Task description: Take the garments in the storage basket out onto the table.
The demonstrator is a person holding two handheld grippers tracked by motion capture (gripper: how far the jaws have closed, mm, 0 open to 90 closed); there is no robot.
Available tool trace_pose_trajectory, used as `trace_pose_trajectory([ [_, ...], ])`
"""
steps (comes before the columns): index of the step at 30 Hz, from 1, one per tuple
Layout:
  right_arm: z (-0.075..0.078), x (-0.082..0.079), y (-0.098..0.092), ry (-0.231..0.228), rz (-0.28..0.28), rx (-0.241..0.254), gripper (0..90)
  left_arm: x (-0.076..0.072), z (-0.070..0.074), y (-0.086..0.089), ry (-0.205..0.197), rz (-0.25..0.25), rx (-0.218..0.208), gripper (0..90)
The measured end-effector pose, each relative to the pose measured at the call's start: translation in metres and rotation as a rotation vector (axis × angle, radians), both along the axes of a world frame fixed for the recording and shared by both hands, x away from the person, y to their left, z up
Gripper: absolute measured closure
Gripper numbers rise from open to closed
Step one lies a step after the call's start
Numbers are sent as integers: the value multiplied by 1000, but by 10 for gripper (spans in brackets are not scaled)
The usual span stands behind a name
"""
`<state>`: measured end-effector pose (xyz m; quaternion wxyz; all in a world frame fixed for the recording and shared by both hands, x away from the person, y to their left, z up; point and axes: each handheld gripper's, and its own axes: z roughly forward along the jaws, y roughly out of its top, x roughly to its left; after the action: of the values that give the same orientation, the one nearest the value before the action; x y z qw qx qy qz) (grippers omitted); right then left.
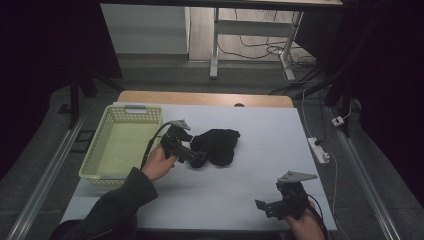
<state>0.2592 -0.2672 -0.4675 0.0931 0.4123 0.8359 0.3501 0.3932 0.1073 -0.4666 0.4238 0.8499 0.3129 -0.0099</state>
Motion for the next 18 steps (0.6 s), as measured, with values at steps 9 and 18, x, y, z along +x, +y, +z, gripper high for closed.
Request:
trace_pose_trajectory([
  [9,0,-1,0,-9,-3,6,0,-9,3,9,-12,18,-17,1],
  [18,1,-1,-1,-16,-9,10,0,-21,8,21,-10,23,-44,1],
])
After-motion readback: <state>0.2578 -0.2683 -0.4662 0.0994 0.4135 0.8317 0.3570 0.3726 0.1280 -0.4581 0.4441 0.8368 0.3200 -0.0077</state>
